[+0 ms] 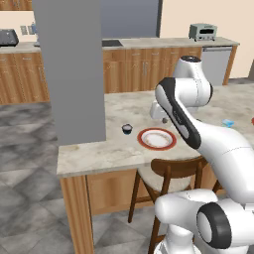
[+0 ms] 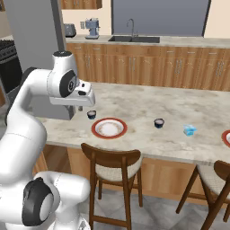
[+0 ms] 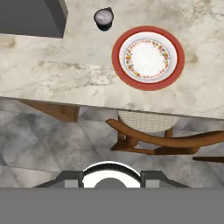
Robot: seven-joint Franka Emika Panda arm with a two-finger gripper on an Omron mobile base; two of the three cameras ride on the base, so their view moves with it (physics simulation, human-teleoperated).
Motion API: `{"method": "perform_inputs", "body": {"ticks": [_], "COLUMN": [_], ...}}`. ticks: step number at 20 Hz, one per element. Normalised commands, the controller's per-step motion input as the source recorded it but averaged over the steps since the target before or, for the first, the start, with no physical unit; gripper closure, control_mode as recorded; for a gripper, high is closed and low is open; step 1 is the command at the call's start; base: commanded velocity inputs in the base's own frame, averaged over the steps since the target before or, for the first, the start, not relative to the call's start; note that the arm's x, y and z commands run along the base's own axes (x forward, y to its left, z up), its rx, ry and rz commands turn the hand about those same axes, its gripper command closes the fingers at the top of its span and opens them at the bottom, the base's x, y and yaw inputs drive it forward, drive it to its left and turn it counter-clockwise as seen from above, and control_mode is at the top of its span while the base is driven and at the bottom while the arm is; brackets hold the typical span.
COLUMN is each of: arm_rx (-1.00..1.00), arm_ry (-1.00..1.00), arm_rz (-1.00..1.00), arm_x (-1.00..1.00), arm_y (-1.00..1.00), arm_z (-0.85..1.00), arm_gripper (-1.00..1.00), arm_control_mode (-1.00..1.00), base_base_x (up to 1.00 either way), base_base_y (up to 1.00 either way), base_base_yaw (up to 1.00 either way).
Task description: Place two yogurt containers on each plate.
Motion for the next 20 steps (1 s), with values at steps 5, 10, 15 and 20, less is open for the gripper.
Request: {"method": "perform_inputs", "body": {"ticks": [5,10,15,20], "arm_rx": [0.00,0.33,0.26,-0.11], "arm_ry": [0.00,-0.18,0.07,0.46], "arm_rz": [-0.06,-0.04,0.00,-0.05], "arm_x": [0.08,0.55,0.71,0.69], "arm_y": [0.11,0.22,0.13,0.35], "arm_z": [-0.09,-0.37,-0.23,-0.05], "arm_gripper": [-1.00,-1.00,-1.00,-1.00], "arm_control_mode": [-1.00,-1.00,-1.00,-1.00], "base_base_x": [0.00,0.00,0.00,0.00], "base_base_y": [0.00,0.00,0.00,0.00], "base_base_yaw": [0.00,0.00,0.00,0.00]}}
